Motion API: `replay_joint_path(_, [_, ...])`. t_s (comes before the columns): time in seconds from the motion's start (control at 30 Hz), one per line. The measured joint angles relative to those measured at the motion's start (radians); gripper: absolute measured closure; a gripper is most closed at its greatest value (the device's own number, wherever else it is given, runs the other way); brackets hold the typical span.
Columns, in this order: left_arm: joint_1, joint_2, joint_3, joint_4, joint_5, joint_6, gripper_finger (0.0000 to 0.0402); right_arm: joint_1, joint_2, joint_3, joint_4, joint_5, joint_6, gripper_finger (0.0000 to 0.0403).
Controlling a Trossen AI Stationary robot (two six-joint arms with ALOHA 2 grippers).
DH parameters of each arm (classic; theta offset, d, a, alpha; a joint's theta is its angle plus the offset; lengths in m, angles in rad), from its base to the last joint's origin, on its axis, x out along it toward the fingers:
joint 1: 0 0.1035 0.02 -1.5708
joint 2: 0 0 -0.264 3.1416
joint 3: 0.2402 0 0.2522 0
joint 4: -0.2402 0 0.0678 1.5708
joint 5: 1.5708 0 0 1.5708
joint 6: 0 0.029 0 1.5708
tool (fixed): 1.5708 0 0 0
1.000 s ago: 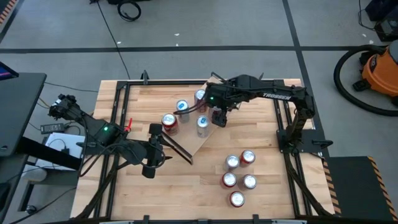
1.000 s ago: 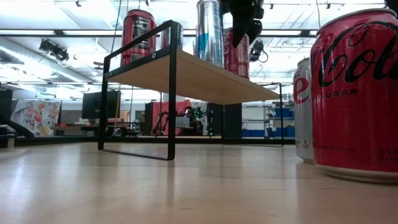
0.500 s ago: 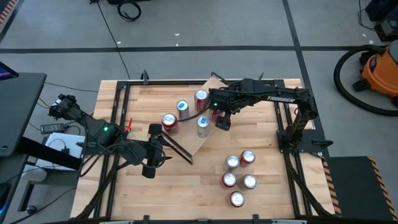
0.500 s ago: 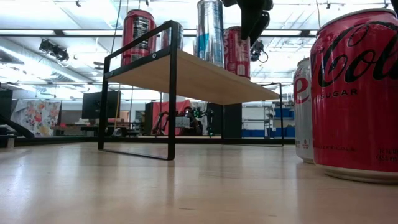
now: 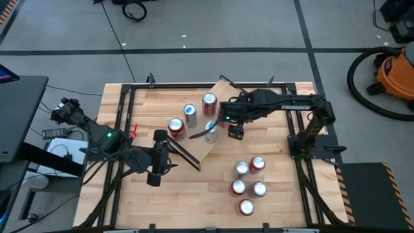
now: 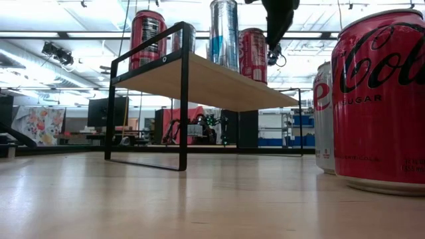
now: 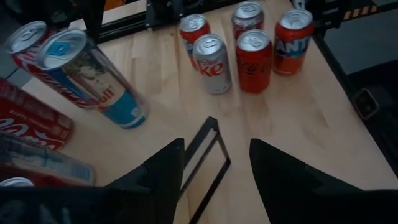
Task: Place canned beverage on shelf
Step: Put the red-white soda can on the shelf aligned with the other red-white soda can
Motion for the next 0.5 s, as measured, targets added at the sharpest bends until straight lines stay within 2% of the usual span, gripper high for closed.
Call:
replay_joint_path(0.27, [-0.019, 0.000, 0.000, 0.018, 0.000, -0.006, 0.0209, -0.010, -0.184, -0.364, 0.308, 0.029, 0.000, 0.0041])
replay_joint_path(0.37, [-0.019, 0.000, 0.000, 0.036, 0.000, -0.006, 0.0209, -0.025, -0.230, -0.461, 0.397, 0.076, -0.001, 0.0044])
replay_joint_path(0.5, [-0.019, 0.000, 0.000, 0.044, 0.000, -0.003, 0.0209, -0.049, -0.265, -0.542, 0.485, 0.077, 0.005, 0.0051])
